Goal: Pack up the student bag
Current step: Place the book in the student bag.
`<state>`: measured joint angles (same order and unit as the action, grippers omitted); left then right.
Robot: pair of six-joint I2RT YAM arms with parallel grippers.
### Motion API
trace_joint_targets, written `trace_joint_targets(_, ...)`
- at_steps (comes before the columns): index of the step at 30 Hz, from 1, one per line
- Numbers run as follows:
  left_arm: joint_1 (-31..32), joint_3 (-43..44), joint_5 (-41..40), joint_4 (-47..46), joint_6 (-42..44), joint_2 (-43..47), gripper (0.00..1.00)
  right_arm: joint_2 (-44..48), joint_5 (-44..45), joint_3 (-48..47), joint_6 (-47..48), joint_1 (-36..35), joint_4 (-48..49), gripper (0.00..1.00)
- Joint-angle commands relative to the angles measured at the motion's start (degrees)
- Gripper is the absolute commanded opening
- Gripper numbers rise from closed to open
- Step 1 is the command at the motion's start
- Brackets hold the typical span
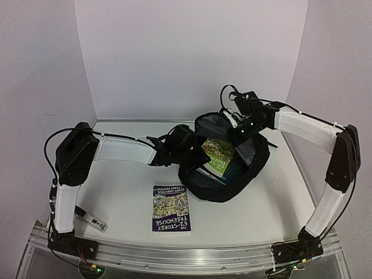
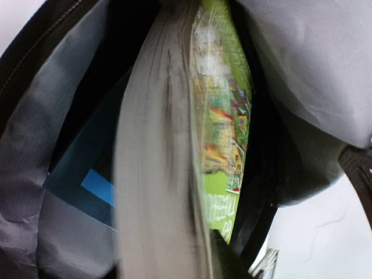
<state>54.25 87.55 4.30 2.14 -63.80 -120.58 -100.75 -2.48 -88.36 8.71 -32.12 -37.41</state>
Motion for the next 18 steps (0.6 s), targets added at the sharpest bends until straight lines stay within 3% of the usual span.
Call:
trace_joint_targets(1,-0.2,7.6,-0.6,-0.1,3.1,-1.0,0.23,1.9,-1.5,-1.8,-0.1,-0.2,1.6,0.0)
trace_joint_targets(7,-1.1,16.6,0.3,2.7,5.1,-6.9,0.21,1.8,-1.0,-1.4,0.2,-0.1,1.7,0.0)
trace_joint_targets(9,-1.3,17.9,0.9,3.7,5.6,-7.3,0.32,1.6,-0.9,-1.5,0.3,0.1,1.7,0.0)
trace_joint_targets(12,-1.2,16.0,0.9,4.0,6.5,-5.1,0.59,1.1,-0.9,-1.7,0.3,0.7,1.7,0.0)
trace_joint_targets(18,-1.1,5.8,-0.2,5.2,8.4,3.9,0.9,-0.1,-0.9,-2.2,0.8,1.7,1.7,0.0)
